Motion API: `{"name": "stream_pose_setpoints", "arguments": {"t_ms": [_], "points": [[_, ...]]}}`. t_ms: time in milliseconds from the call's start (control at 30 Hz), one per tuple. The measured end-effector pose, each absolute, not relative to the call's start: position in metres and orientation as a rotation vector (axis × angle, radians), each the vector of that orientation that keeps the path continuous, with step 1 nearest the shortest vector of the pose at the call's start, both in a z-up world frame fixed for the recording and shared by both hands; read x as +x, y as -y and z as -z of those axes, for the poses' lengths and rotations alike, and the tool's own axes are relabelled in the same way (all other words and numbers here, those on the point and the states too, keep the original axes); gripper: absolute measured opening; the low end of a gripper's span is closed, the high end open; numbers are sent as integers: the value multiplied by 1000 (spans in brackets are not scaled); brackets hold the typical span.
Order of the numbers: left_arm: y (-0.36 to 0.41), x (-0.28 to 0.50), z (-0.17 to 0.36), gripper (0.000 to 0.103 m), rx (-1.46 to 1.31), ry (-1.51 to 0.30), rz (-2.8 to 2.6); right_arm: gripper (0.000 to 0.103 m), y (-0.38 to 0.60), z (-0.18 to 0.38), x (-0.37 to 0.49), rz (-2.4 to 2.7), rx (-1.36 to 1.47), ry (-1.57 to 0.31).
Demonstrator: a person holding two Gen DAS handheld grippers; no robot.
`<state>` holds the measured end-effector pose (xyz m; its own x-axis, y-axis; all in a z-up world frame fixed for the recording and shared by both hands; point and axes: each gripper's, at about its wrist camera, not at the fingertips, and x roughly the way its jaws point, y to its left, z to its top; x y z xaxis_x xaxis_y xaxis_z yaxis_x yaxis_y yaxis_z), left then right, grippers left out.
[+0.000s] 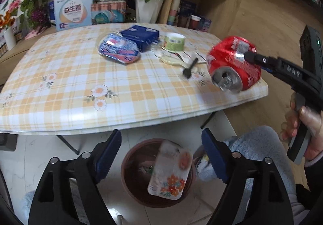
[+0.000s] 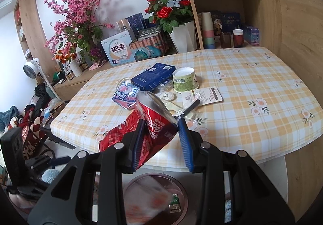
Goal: Collect trash
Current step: 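Lower the white bag into the bin with the left tool while the right tool holds the can above it, then open the right tool over the bin to drop the red can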
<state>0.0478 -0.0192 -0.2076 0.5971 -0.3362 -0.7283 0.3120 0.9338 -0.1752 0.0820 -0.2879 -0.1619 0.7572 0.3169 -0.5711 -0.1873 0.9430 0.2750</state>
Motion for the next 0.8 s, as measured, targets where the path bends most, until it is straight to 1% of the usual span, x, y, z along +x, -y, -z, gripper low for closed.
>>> {"name": "stream_pose_setpoints", "arguments": {"t_ms": [67, 267, 433, 800], "points": [[12, 45, 196, 89, -30, -800, 329, 36, 285, 164, 80, -285, 203, -662], [-13, 39, 167, 95, -55, -695, 199, 35, 273, 169, 74, -306, 168, -681], [-36, 35, 154, 97, -96, -637, 114, 35, 264, 175, 68, -326, 147, -704], [-58, 31, 155, 97, -141, -633, 55, 35, 243, 184, 64, -367, 105, -747]]}}
